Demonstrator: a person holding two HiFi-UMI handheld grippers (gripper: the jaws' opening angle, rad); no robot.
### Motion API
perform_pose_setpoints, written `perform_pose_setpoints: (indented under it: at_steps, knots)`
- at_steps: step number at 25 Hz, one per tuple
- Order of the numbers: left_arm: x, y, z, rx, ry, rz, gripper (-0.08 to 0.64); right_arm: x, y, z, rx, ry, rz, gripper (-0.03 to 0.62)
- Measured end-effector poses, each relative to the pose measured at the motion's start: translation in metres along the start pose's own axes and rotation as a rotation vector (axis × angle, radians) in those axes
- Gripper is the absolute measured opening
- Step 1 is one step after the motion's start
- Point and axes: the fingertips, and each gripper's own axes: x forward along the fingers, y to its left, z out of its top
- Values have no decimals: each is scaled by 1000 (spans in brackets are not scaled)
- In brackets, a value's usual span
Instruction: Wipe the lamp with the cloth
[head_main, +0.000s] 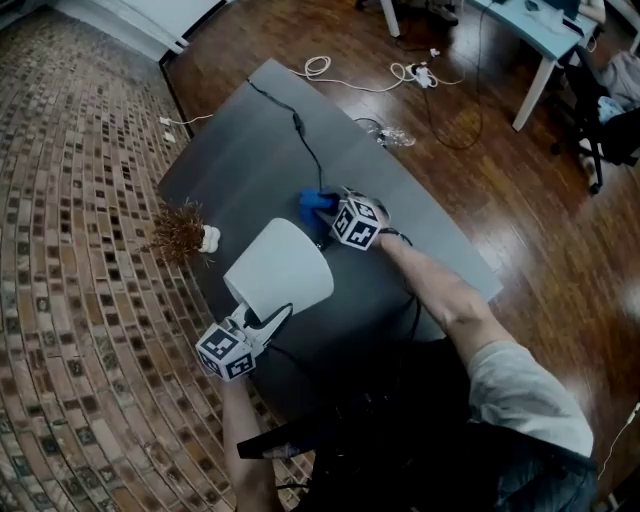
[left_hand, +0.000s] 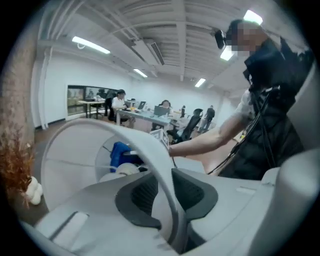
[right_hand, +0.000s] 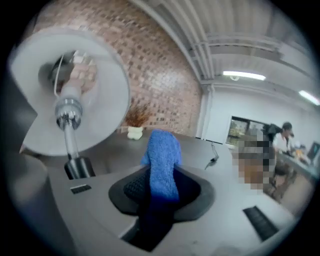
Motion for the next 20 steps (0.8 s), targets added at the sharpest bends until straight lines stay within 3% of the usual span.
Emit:
perform_pose_setpoints:
  at_steps: [2,4,6,8,10,13,17,19,20]
  knots:
    - [-1,7,23,-210,-87,-30,21,-36,-37,22,215,-161,-100,101]
    - [-8,27,42,-517,-243,-77,18,-93,-75,43,410,-349,-244,101]
    - [-21,50,49,-853,-430,-112,18,-146,-95,43,562,-464,-363,101]
    - [-35,71,40,-1148,-603,-122,21,-169,-83,20,658,-458,-394,100]
    - [-44,85,23,-1349,-720,-109,21,-158,-43,-11,699,-353,-332,100]
    - [-48,92,7,-1493,-799,-92,21,-114,14,-29,663,-227,-214,100]
    - [-47,87,0,-1490,-766,-91,18,-57,14,-12,577,-207,-203,100]
    - [-45,83,-3,-1483,-744,-92,12,-35,31,-5,564,-200,-116,100]
    - [-45,82,-4,-1485,-741,-94,11,-31,48,2,564,-217,-21,100]
